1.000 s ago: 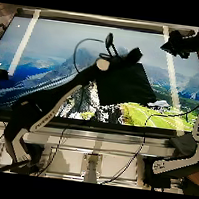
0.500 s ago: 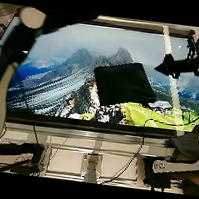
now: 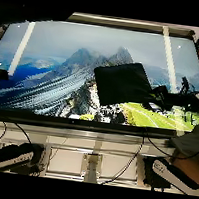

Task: Fold the clothes and pants, and hang the long-sleeved shirts on hangers.

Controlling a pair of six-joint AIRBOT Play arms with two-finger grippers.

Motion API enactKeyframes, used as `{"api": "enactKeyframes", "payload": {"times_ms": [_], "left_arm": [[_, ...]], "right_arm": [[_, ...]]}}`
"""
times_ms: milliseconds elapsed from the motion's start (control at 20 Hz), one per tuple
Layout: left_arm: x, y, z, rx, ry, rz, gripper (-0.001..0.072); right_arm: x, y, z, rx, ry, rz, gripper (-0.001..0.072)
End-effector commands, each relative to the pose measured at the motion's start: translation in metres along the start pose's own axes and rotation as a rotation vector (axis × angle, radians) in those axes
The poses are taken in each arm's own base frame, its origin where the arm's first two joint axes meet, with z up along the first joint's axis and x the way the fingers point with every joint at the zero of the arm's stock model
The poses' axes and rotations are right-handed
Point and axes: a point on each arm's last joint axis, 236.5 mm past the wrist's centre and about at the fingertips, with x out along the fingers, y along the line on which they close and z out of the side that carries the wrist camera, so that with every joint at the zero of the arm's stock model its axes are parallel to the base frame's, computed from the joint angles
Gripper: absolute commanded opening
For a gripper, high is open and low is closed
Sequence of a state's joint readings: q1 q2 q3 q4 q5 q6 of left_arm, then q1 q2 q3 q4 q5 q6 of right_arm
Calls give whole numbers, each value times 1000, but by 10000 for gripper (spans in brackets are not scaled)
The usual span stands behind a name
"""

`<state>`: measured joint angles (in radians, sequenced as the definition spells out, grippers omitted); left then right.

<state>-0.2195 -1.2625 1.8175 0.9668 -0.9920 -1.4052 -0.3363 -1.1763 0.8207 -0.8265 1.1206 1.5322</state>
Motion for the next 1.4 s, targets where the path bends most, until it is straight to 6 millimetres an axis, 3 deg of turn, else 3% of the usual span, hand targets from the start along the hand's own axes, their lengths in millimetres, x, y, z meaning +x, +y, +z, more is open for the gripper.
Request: {"api": "enactKeyframes", "payload": {"times_ms": [0,100,250,350,800,1100,1350], "left_arm": [[-4,1,-4,9,20,9,22],[-4,1,-4,9,20,9,22],[-4,1,-4,9,20,9,22],[-4,1,-4,9,20,9,22],[-4,-4,-3,35,16,-11,22],[-4,-4,-3,35,16,-11,22],[-4,-4,-3,35,16,-11,22]], "right_arm": [[13,-27,-6,57,-23,-73,681],[24,-24,-9,158,0,-63,680],[46,-2,-16,149,66,43,679],[56,4,-8,201,56,100,679],[80,-17,8,343,27,75,681],[96,-26,38,438,-83,89,680],[121,-18,35,436,-90,102,679]]}}
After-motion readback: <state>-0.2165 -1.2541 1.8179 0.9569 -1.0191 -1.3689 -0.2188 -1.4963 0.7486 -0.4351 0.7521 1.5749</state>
